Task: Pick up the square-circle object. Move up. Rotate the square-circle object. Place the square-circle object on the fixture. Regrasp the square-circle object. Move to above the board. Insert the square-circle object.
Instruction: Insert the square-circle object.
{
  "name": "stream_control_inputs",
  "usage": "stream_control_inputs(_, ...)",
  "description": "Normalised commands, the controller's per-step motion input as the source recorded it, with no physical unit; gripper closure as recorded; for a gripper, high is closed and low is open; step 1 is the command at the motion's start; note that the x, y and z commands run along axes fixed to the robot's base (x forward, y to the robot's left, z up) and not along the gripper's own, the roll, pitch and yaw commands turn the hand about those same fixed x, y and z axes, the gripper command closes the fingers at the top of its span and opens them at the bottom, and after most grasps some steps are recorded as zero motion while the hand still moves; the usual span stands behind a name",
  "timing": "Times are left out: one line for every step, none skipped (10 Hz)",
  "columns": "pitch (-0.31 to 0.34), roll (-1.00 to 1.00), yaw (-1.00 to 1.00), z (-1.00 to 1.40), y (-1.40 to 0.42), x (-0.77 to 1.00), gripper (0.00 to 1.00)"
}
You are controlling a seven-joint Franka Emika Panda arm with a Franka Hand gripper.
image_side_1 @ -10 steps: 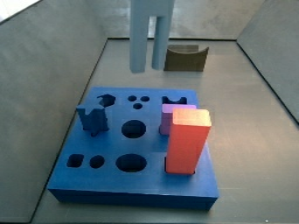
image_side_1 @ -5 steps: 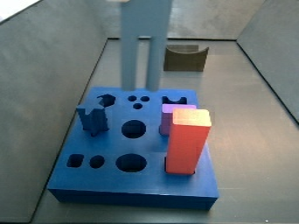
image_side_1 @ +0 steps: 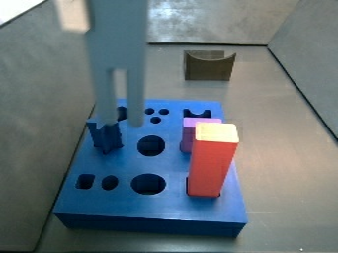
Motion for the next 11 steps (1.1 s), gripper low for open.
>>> stream_control_inputs(-0.143, 0.01, -0.48, -0.41, -0.41, -0.2, 1.0)
stream_control_inputs(-0.347, -0.06, -0.12, -0.42, -0.41, -0.09, 1.0)
stream_control_inputs(-0.436, -0.17, 0.0, -0.25, -0.32, -0.15, 1.0)
stream_control_inputs(-0.36, -0.11, 0.0, -0.41, -0.11, -0.32, 1.0)
stream_control_inputs(-0.161, 0.0, 0.1, -0.4, -0.05, -0.45, 1.0)
stream_control_inputs(-0.117, 0.0, 0.23, -0.49, -0.17, -0.49, 1.0)
stream_control_inputs(-0.116, -0.05, 0.28, -0.57, -0.17, -0.36, 1.0)
stream_control_inputs(-0.091, -0.02, 0.19, -0.39, -0.11, -0.21, 1.0)
stream_control_inputs(-0.006, -0.02, 0.01, -0.24, 0.0, 0.0, 1.0)
stream_control_inputs(0.0, -0.02, 0.0, -0.07, 0.01, 0.03, 1.0)
stream_control_inputs(0.01, 0.0, 0.0, 0.0, 0.0, 0.0, 1.0)
